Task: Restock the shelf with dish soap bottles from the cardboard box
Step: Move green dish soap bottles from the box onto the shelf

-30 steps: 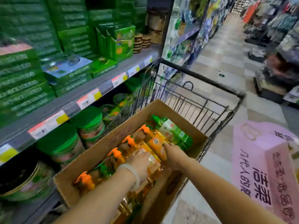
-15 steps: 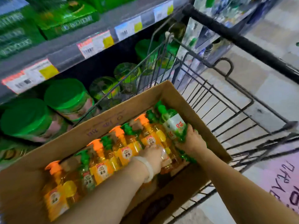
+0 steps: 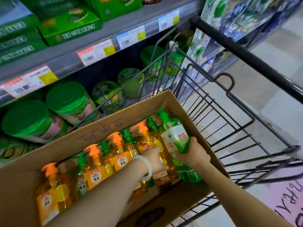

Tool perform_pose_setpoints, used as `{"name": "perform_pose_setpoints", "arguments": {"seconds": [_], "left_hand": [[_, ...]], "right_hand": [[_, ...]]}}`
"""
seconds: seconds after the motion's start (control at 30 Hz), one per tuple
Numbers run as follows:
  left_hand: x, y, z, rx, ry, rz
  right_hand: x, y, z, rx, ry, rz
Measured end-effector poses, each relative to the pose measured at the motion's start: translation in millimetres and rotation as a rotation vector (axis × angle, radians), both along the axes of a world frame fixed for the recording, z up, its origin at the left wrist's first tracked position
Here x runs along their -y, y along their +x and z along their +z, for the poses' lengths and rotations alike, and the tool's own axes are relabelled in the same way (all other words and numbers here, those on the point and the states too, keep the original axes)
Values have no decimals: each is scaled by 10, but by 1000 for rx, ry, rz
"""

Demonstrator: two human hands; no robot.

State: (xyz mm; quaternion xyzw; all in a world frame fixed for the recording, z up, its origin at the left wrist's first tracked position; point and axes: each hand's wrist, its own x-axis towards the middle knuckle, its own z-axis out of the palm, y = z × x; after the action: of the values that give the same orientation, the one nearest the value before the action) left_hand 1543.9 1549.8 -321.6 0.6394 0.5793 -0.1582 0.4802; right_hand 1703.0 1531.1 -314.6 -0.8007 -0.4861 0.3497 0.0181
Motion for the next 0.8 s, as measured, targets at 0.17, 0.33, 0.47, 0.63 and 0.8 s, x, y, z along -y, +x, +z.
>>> {"name": "perform_pose_setpoints", "arguments": {"seconds": [0.17,0.33,0.47,0.63,0.8], "left_hand": [[-9,-90,189,410,-257,499],[143,-264,330,573,-172,677],[362,-668,550,597,58,771],[859,-1481,811,469,262,907],[1680,-2341,1257,497,427,1035]], "right_hand": [[-2,99,364,-411,57,-30],[-62,-124,710,-695,30,-32],[-40,-581,884,-804,20,58],[195,-1356,1055,-882,-30,205],[722,-2301,1345,-886,-76,459]]}}
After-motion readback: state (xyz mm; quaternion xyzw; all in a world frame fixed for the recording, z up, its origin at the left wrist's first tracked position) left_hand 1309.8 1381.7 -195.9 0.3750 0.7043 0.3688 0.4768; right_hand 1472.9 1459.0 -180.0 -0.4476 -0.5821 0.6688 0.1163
